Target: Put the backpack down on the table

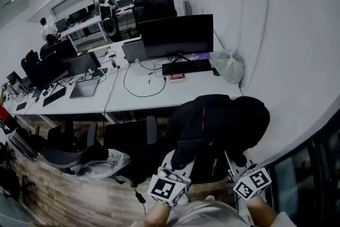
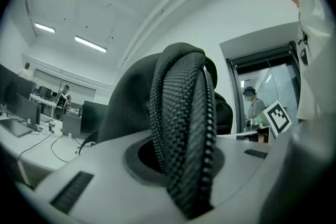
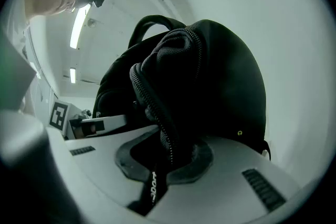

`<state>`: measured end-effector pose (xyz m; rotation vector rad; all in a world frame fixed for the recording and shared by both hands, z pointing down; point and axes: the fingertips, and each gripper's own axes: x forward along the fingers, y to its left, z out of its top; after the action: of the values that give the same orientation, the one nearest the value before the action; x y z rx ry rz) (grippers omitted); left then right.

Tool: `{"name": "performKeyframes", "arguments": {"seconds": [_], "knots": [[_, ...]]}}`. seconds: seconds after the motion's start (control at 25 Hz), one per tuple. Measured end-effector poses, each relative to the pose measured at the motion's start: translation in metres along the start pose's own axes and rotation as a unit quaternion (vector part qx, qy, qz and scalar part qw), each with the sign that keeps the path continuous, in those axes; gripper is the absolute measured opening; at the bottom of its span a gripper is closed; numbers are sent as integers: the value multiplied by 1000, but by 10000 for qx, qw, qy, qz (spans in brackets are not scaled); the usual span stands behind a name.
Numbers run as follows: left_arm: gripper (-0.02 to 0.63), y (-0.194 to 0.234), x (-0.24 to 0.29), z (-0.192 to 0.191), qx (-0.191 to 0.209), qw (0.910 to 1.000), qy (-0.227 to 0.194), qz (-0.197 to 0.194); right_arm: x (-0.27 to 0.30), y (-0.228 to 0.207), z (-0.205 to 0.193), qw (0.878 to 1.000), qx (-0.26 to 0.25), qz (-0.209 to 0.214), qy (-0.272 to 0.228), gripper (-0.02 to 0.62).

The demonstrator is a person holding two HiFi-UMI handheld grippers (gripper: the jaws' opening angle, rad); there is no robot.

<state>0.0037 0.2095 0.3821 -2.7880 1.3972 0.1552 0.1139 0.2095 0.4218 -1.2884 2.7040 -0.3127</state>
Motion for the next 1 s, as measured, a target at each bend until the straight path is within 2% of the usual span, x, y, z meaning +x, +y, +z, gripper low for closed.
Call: {"name": "performKeyframes", "arguments": {"seconds": [1.0], "knots": [[46,-30,19,-2,-88,9999,60,113,-22,-25,12,9998,102,177,-9,29]]}}
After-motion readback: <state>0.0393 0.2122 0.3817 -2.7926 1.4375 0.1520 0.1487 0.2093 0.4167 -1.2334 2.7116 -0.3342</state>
